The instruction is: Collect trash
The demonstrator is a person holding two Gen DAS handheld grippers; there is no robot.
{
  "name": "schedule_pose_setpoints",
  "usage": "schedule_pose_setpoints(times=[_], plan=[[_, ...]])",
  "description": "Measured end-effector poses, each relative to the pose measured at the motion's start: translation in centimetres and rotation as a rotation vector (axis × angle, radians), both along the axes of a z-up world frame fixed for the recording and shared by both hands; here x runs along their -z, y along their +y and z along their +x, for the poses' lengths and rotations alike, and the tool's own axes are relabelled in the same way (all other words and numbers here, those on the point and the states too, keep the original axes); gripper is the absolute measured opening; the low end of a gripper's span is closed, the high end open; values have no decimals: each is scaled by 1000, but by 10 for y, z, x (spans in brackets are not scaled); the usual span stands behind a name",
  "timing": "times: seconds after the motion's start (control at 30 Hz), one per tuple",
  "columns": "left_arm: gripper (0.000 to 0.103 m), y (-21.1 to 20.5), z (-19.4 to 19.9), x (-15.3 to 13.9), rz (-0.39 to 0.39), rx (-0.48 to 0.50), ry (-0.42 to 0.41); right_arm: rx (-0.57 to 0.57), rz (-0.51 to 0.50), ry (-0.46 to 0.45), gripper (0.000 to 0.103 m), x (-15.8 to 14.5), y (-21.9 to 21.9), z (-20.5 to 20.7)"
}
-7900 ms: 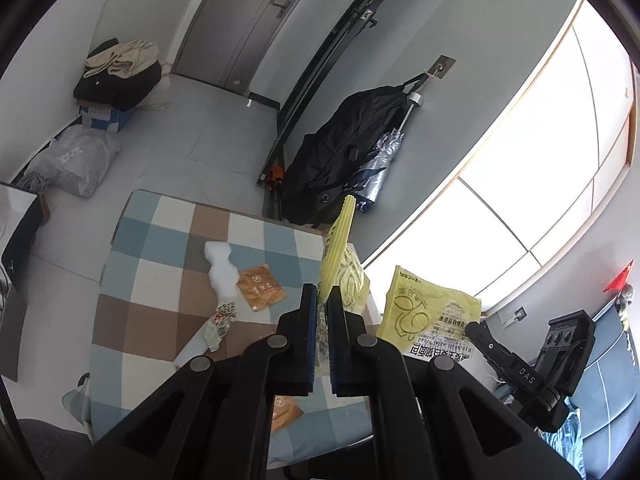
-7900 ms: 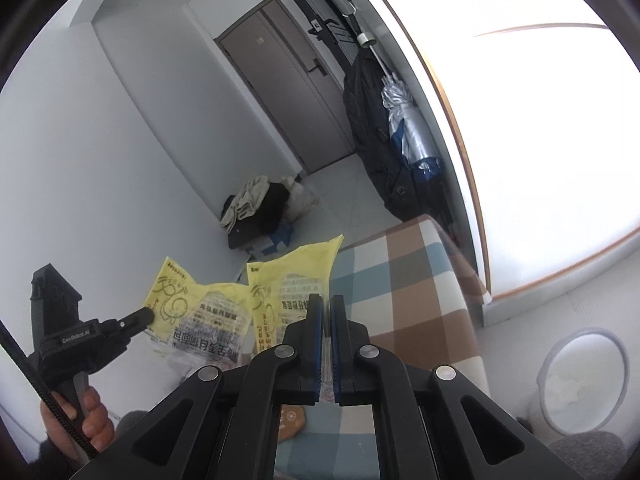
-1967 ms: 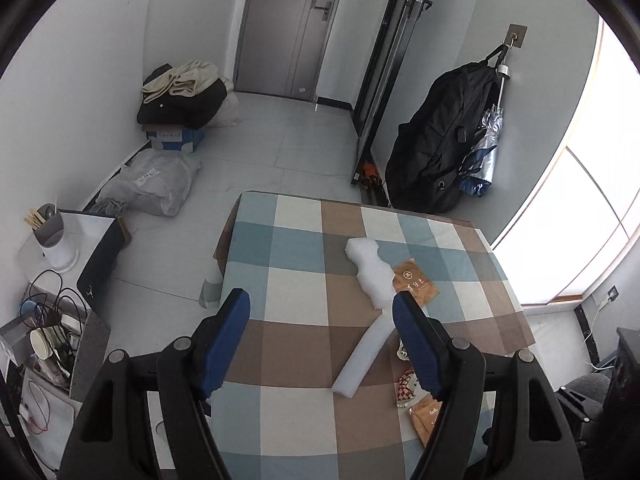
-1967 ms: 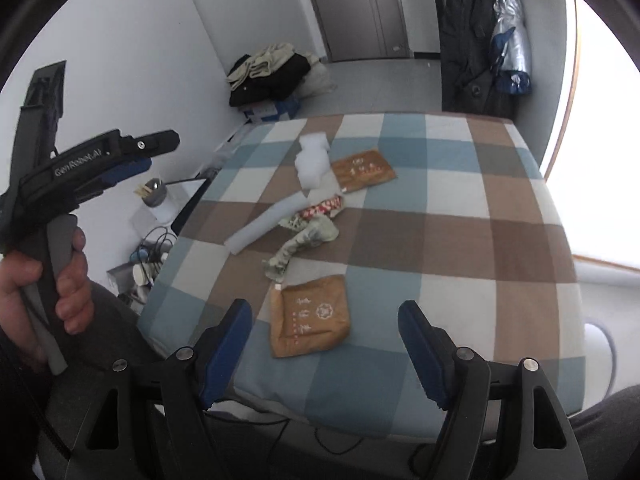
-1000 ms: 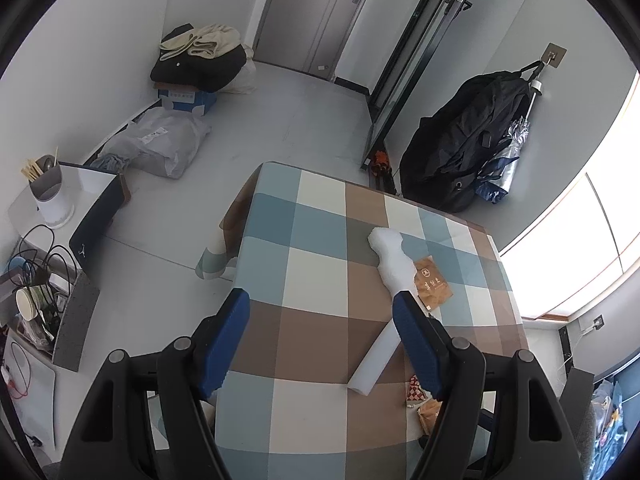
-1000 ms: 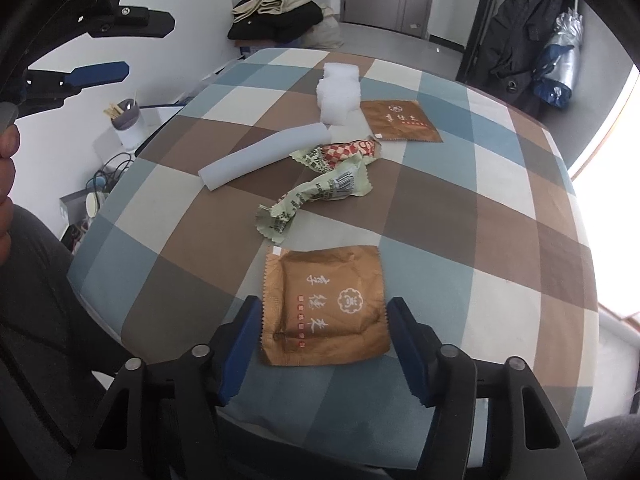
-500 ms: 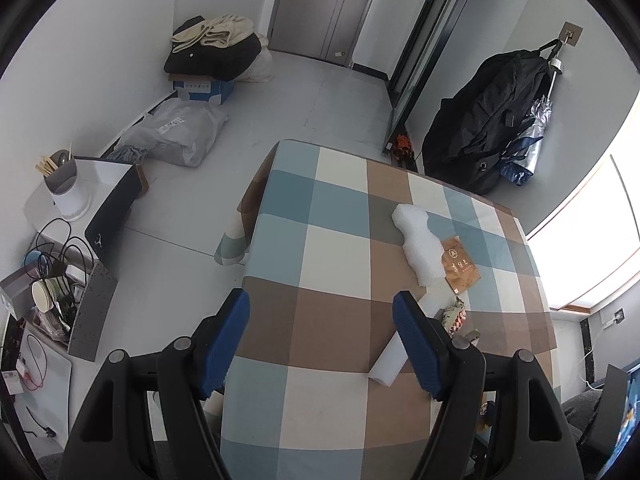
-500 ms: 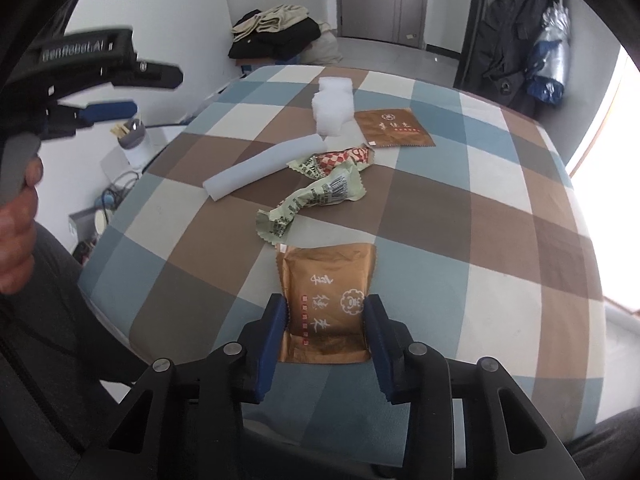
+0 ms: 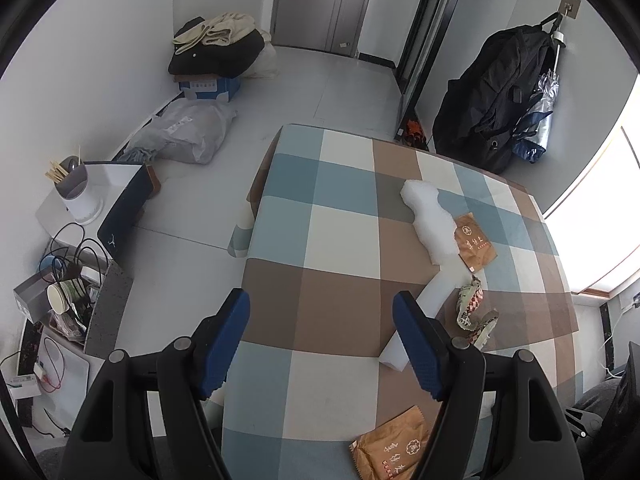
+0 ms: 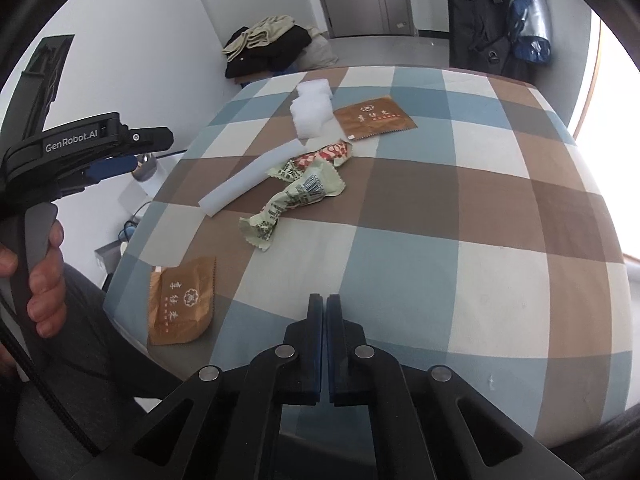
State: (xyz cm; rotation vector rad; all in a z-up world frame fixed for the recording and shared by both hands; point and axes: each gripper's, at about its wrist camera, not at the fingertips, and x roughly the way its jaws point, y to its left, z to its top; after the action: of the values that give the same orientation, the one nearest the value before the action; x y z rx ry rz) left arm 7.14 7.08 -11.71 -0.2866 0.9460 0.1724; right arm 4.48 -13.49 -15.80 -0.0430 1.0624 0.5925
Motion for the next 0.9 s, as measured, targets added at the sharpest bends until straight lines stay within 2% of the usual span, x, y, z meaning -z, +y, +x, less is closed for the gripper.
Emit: schedule_pose_setpoints(times=[0.07,0.17,0.2,0.27,0.3,0.33,0.37,0.5,0.63,0.77,0.9], plan=[[71,2,-1,-3,-6,-10,-11,-2,13,0,6,-2,-2,-1],[71,8,-6,-11,-27,-35,-56,-5,96,20,7,-10,-5,-5],[71,10,-6,-13,-35,-43,-70,-21,121,32,11,-13,-3,-7],[71,17,-9,-18,-56,-65,-98,-76,131,48,28,-19,11,-14],[71,22,-11,-20,-66,-79,-109,-101,125,39,47,-22,20,-18],[71,25,-12,-21,-76,-93,-118,-123,117,21,62,-24,29,-24],[71,31,-14,-23,-93,-110,-128,-142,100,0,66,-27,40,-30],[71,54,-21,-25,-166,-176,-165,-154,27,4,69,-21,79,-42],[71,81,-28,-16,-255,-262,-155,-149,-14,11,69,-10,106,-51],[71,100,-38,-9,-320,-307,-149,-156,-190,-112,77,-1,133,-60],[71,111,-42,-6,-373,-334,-154,-127,-175,-123,75,0,127,-55]])
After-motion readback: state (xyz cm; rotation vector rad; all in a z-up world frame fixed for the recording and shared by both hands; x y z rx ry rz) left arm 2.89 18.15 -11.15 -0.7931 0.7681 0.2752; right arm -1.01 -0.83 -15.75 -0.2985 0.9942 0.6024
